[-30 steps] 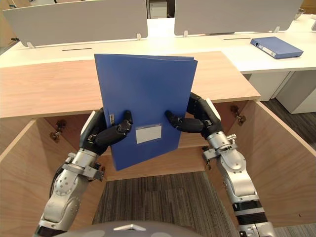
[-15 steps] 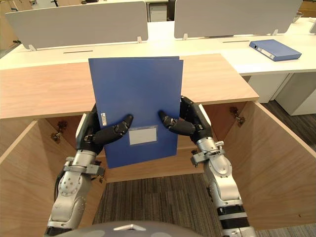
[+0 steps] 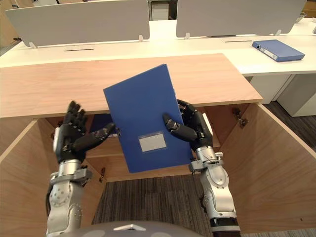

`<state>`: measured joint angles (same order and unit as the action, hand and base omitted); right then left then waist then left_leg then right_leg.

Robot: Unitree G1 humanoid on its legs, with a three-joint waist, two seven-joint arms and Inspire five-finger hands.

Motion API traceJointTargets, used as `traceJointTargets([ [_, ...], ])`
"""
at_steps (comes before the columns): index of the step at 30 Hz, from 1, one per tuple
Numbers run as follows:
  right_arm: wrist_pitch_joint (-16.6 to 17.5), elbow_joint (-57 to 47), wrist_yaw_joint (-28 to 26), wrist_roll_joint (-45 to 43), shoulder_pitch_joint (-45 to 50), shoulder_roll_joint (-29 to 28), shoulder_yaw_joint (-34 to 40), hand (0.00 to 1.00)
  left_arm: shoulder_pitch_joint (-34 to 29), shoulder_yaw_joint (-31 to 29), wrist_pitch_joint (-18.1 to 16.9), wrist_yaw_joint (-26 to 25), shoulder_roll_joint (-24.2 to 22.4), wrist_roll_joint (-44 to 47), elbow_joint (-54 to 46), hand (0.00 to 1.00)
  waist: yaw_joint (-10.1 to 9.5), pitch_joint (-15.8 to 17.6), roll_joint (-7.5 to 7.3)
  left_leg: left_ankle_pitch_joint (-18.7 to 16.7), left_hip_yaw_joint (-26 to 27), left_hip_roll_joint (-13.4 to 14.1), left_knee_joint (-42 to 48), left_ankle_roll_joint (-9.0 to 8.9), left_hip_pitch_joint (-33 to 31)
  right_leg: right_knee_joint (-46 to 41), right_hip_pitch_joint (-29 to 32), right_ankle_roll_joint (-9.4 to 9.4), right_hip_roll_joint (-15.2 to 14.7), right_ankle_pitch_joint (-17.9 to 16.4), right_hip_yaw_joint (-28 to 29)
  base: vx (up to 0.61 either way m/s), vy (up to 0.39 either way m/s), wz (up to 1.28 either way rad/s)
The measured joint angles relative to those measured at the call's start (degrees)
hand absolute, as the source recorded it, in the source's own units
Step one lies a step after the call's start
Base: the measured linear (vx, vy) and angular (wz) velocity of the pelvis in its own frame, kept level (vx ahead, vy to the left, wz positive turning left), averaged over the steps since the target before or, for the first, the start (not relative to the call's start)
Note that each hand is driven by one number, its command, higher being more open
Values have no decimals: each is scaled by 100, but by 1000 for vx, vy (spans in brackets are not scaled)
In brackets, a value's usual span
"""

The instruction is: Walk over to the cabinet, pick up the folder, carry it to the office cabinet, place the folder inside the office cabinet, then close the office cabinet door

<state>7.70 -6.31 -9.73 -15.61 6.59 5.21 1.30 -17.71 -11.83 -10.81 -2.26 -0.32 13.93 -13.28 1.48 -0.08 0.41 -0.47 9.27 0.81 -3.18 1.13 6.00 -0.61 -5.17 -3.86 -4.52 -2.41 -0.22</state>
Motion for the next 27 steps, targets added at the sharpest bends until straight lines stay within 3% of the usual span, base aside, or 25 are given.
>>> traceJointTargets([
  [6, 0, -93, 23, -12, 101, -113, 237, 0, -189, -547, 0, -149, -243, 1, 45, 100, -23, 2, 0, 0, -43, -26, -24, 0, -4, 10, -1, -15, -28, -20, -50, -11, -5, 3],
  [16, 0, -93, 21, 93, 229, -196, 236, 0, -219, -751, 3, -201, -313, -2, 834, 100, -59, 8, -6, 0, -91, -53, -60, 1, -6, 9, -5, -31, -57, -50, -107, -5, -2, 1],
  [23, 1, -193, -9, 726, 443, -166, -28, 0, -243, -970, 23, -406, -319, -7, 2178, 100, -98, 67, -77, 0, -101, -51, -72, 0, -3, 9, -3, -35, -56, -70, -115, 0, 0, 0],
  [27, 1, -195, -27, 1246, 507, 169, -543, 0, -349, -1003, 171, -458, -323, -177, 3187, 100, -107, 109, -130, -2, -101, -63, -79, 1, -3, 7, 3, -44, -68, -77, -115, 0, 0, 0],
])
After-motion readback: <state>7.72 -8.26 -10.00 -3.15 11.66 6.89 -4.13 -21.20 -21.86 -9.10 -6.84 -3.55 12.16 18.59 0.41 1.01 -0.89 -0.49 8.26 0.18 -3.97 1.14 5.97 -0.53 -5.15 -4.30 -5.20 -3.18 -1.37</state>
